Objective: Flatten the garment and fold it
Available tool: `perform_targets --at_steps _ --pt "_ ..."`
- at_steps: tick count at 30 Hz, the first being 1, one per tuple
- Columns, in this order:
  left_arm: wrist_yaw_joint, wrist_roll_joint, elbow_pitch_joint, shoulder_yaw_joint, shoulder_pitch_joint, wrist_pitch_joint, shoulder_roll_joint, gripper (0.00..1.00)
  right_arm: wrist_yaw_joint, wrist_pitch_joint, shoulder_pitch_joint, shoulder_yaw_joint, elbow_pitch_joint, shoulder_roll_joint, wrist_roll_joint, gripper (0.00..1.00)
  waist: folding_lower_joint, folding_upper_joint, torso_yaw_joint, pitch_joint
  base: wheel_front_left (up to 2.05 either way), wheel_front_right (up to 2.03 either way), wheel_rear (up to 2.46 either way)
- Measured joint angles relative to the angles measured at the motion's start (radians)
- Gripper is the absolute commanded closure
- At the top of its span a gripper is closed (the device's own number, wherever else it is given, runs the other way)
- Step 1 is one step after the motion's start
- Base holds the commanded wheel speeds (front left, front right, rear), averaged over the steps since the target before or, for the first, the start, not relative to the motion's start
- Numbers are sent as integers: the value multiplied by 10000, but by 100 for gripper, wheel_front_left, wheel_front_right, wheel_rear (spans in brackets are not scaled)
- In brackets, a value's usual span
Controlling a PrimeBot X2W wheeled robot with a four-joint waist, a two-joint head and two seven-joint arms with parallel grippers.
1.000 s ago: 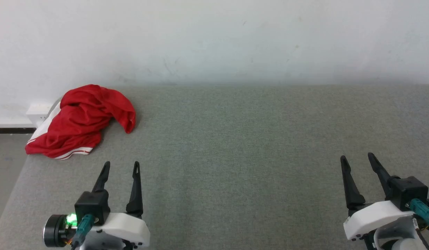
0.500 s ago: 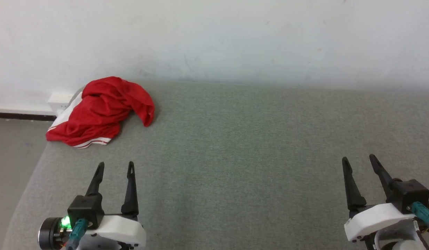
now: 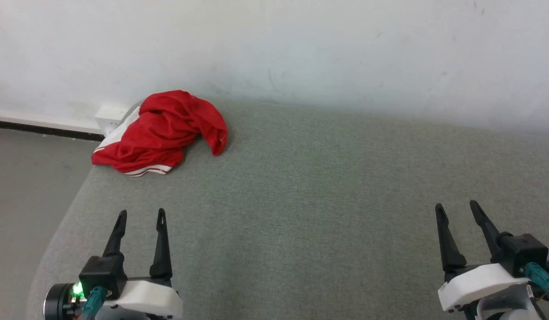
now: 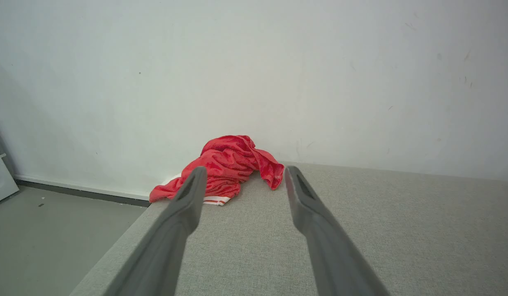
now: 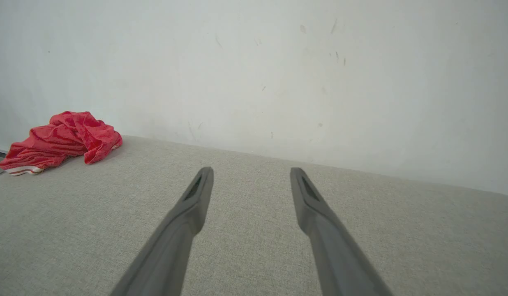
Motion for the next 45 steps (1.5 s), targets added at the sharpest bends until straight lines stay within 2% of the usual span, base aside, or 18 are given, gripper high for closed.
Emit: perform_targets --at_steps 21,45 --pt "-4 -100 -102 280 333 -410 0 0 0 -420 55 -102 320 2 128 0 -2 0 1312 -191 0 0 0" --pt "23 -192 -150 522 717 -930 0 0 0 -930 216 -228 698 2 370 0 -1 0 2227 -478 0 0 0"
